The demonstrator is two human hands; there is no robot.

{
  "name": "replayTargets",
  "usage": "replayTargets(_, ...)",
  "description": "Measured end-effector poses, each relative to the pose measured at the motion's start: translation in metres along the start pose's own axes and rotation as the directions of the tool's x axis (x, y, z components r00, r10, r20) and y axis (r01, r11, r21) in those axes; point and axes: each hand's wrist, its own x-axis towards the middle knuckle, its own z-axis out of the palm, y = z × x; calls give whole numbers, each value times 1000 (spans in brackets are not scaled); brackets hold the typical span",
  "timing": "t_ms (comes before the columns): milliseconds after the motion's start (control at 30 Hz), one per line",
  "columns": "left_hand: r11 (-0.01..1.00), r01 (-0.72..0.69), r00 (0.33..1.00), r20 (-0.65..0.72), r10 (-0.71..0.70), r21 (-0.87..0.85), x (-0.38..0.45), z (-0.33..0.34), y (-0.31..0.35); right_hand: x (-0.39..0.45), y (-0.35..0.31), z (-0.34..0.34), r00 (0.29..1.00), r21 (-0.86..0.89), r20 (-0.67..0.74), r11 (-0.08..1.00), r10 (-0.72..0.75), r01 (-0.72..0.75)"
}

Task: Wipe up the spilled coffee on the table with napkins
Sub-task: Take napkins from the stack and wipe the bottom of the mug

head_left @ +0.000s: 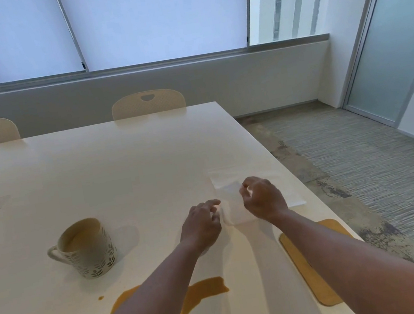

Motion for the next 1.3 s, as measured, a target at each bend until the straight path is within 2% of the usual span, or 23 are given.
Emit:
replayTargets(133,1000,7,1000,25,-8,5,2,-1,2,11,-8,-14,972,111,-229,993,57,-32)
replayTargets(233,999,31,998,46,-30,-30,4,-3,4,16,-17,-30,898,166,-439,984,19,61)
replayTargets(333,993,44,999,27,-41,-108,7,-7,8,19,-28,-43,869,230,-493,968,31,96)
replayTargets(433,957,32,999,-7,-36,-287,9,-15,16,25,-41,-53,897,297,-438,952,65,76)
replayTargets(533,865,43,999,-6,-53,-500,8,-26,25,29,-56,-62,950,464,-294,884,102,49)
replayTargets(600,809,63,998,27,-58,-585,8,-33,30,30,-67,-68,983,629,-151,777,107,12)
replayTargets(667,751,77,997,74,-37,-656,8,-41,35,30,-79,-72,992,761,7,643,124,-86)
replayTargets(800,628,76,987,148,63,-774,3,-53,38,28,-91,-74,957,851,232,440,176,-287)
replayTargets(867,591,80,980,172,101,-803,1,-54,40,27,-91,-72,942,868,279,370,187,-330)
replayTargets(933,551,103,975,194,110,-828,-3,-56,42,25,-91,-68,942,866,270,378,200,-328)
replayTargets(1067,484,156,967,232,102,-861,-9,-62,42,17,-88,-59,953,808,215,509,213,-296)
replayTargets(1200,526,192,968,249,38,-828,-14,-68,39,13,-82,-50,951,757,201,578,236,-303)
replayTargets(1300,513,203,975,222,-25,-834,-15,-70,33,11,-78,-46,944,735,220,595,244,-325)
